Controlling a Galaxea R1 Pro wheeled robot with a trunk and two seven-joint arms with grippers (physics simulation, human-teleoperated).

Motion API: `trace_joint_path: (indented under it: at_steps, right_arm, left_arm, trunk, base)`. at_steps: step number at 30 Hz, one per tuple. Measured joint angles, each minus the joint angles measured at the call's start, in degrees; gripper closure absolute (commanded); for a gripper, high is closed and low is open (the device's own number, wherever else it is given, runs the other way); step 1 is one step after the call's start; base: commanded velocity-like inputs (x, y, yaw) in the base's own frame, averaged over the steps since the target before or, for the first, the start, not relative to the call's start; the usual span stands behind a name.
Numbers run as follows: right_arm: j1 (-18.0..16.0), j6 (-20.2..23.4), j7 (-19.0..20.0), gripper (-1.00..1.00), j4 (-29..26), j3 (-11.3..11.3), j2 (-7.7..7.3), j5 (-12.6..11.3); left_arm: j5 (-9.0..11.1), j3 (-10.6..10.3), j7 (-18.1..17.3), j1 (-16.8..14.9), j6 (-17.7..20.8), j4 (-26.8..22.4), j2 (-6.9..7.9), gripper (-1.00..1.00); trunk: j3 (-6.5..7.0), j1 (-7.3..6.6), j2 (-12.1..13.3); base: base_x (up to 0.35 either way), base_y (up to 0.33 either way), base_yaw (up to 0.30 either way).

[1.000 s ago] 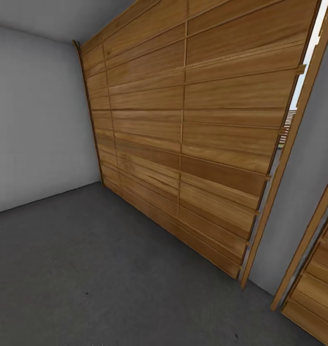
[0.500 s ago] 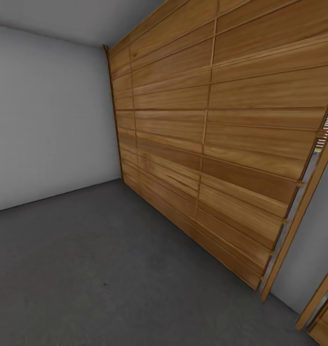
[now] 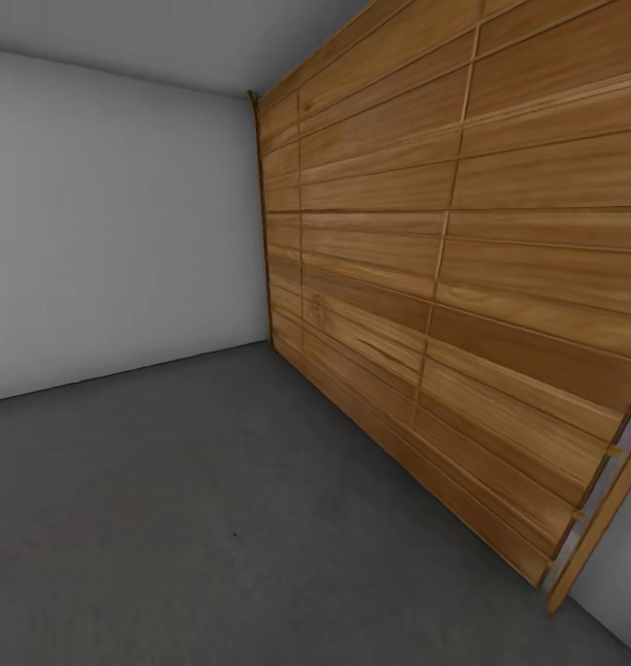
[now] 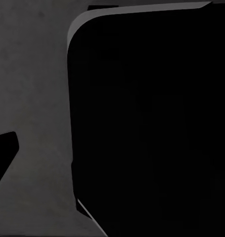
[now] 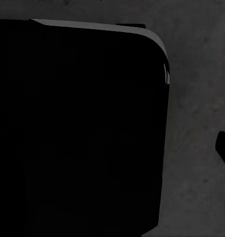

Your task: Move the two storage containers from the living room to the garage. In the garage, place one container on the floor and stack the other container on top of it (either order is fine).

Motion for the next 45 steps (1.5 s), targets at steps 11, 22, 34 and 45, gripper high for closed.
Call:
trace_joint_path:
  at_steps: [11,22,34,45]
  right_arm:
    - [0.0,-0.2,0.0,-1.00,0.0,0.0,-0.08,-0.1]
    - [0.0,-0.8,0.0,-1.00,0.0,0.0,-0.17,-0.1]
    - [0.0,-0.8,0.0,-1.00,0.0,0.0,-0.18,-0.1]
    - [0.0,-0.8,0.0,-1.00,0.0,0.0,-0.18,-0.1]
  left_arm:
    - [0.0,0.0,0.0,0.0,0.0,0.0,0.00,-1.00]
    - [0.0,0.0,0.0,0.0,0.0,0.0,0.00,-1.00]
    - [0.0,0.0,0.0,0.0,0.0,0.0,0.00,-1.00]
    - [0.0,0.0,0.0,0.0,0.0,0.0,0.00,-1.00]
  trunk:
    - [0.00,0.00,0.0]
    - [0.00,0.00,0.0]
    - [0.00,0.00,0.0]
    - [0.00,0.00,0.0]
  base:
    - [0.000,0.000,0.273]
    - [0.000,0.000,0.273]
    - [0.000,0.000,0.273]
    - [0.000,0.000,0.273]
